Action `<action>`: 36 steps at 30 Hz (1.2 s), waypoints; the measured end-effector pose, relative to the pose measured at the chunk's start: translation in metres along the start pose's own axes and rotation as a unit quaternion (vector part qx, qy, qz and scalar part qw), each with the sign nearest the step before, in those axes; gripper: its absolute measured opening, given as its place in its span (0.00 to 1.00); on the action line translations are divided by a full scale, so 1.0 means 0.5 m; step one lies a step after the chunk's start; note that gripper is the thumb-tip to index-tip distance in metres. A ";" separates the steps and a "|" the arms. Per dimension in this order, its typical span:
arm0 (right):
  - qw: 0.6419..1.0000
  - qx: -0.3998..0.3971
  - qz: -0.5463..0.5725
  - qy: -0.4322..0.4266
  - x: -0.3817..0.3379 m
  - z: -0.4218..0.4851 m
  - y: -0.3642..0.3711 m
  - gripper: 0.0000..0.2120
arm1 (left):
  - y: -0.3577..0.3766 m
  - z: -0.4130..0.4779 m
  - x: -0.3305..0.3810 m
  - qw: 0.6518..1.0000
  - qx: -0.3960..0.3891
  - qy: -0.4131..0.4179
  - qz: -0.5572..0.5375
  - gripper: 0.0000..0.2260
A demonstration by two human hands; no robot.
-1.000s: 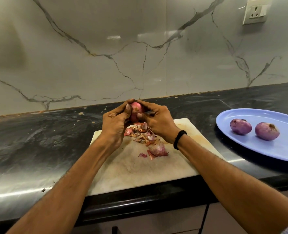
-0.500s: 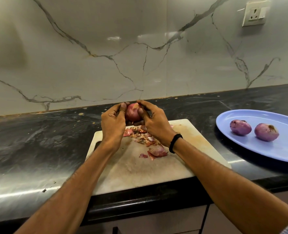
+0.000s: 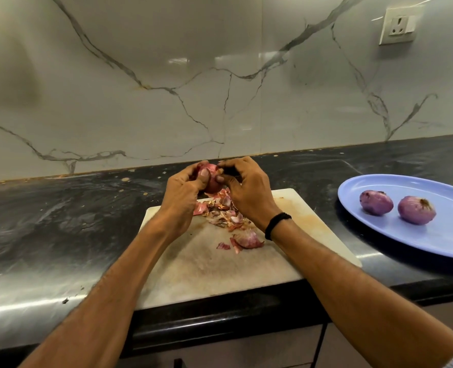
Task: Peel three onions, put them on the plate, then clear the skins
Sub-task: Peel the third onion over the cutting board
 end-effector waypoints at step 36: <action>0.981 -0.019 -0.052 -0.188 -0.118 -0.041 0.032 0.08 | -0.027 -0.010 -0.024 0.990 0.067 -0.106 0.067 0.14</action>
Point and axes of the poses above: each hand's wrist, its own z-axis towards the middle knuckle, its own y-axis out of the palm, x = y × z, the point moved 10 cm from there along z, towards the middle knuckle, and after that the axes turned 10 degrees about z, right-handed, at the moved point
